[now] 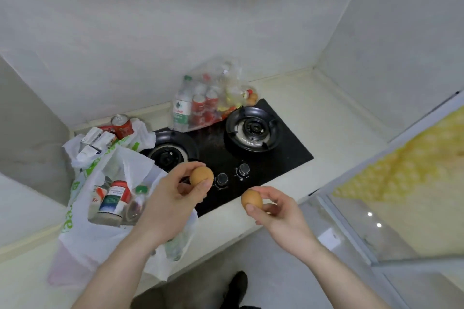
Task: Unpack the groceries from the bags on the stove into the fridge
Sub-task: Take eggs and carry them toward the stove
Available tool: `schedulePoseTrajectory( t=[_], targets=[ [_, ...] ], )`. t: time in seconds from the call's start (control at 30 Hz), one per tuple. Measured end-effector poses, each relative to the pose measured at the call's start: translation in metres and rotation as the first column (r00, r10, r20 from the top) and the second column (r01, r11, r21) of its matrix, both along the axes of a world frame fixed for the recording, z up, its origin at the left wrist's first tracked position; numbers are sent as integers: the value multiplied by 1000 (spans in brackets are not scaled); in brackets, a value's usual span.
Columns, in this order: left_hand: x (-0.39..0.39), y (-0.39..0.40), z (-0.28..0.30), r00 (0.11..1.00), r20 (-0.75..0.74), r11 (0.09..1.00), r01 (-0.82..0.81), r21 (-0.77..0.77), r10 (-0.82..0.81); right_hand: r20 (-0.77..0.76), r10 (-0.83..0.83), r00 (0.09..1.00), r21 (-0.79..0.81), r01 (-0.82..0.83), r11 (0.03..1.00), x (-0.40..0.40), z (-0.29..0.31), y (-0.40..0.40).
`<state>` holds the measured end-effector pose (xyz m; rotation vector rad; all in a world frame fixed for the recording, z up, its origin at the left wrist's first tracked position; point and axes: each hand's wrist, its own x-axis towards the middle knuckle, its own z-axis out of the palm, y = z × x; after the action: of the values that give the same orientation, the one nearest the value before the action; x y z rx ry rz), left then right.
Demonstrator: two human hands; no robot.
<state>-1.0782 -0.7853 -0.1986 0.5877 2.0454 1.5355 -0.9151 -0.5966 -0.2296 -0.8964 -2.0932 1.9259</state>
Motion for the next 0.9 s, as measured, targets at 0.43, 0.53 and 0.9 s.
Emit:
schedulePoseTrajectory(
  t=[0.43,0.53,0.9],
  targets=[
    [95,247,52,876,-197,897,439,-54,-440,-87,-487,869,168,494,853,168,42,170],
    [130,305,58,835,-220,860,510,-32,-504,-97,-564,820,163,572,804,208,47,205],
    [219,477,61,611,-223,635,771,-49,-759,-83,-780,621,198,777,598,308,58,290]
  ],
)
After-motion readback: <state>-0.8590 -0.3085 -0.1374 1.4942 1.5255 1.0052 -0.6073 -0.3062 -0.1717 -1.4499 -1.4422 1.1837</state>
